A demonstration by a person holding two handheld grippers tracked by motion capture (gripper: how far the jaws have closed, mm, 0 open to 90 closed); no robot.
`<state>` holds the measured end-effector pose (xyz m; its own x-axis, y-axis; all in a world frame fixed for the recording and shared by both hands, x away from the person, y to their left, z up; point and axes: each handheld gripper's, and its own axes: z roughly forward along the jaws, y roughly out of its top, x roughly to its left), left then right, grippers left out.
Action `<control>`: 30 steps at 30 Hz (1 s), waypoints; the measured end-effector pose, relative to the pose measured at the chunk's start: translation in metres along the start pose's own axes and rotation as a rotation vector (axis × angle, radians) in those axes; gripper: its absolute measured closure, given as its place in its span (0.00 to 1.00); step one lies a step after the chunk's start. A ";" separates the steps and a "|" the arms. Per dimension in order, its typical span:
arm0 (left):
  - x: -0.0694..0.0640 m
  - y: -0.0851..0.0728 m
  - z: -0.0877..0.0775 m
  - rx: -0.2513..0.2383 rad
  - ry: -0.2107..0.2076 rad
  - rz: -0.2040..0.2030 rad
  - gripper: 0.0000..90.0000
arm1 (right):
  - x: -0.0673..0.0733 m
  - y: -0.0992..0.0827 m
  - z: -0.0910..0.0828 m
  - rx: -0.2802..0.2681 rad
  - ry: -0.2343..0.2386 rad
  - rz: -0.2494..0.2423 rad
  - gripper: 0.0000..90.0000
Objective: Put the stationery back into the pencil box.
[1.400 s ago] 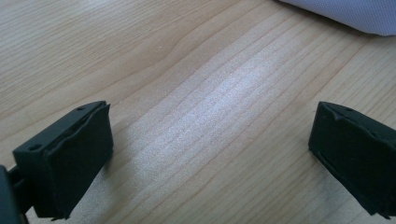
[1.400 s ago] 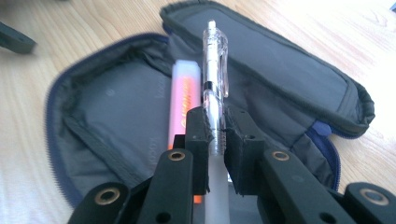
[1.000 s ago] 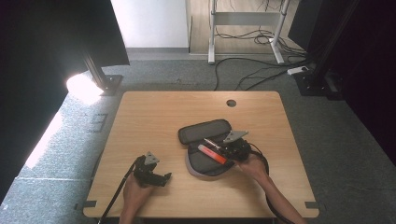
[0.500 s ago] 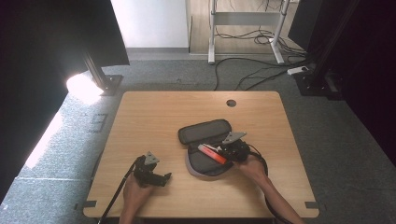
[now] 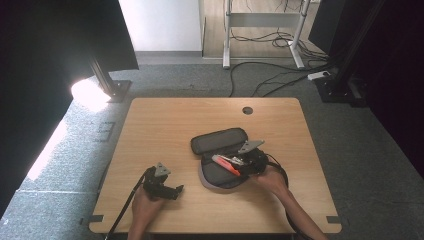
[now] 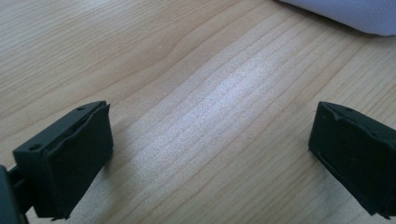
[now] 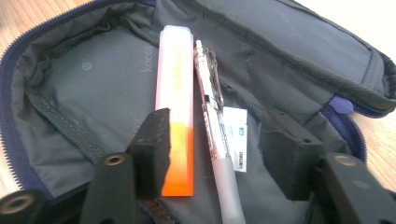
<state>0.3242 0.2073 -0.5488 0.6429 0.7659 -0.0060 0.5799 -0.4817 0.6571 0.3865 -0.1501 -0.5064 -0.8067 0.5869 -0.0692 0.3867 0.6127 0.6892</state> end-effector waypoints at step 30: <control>0.000 0.000 0.000 0.001 -0.001 0.001 0.00 | -0.006 -0.013 -0.037 -0.013 -0.024 0.080 0.08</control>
<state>0.3242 0.2074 -0.5487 0.6438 0.7651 -0.0057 0.5797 -0.4829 0.6564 0.3694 -0.1810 -0.4879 -0.7624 0.6464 -0.0302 0.4439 0.5564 0.7024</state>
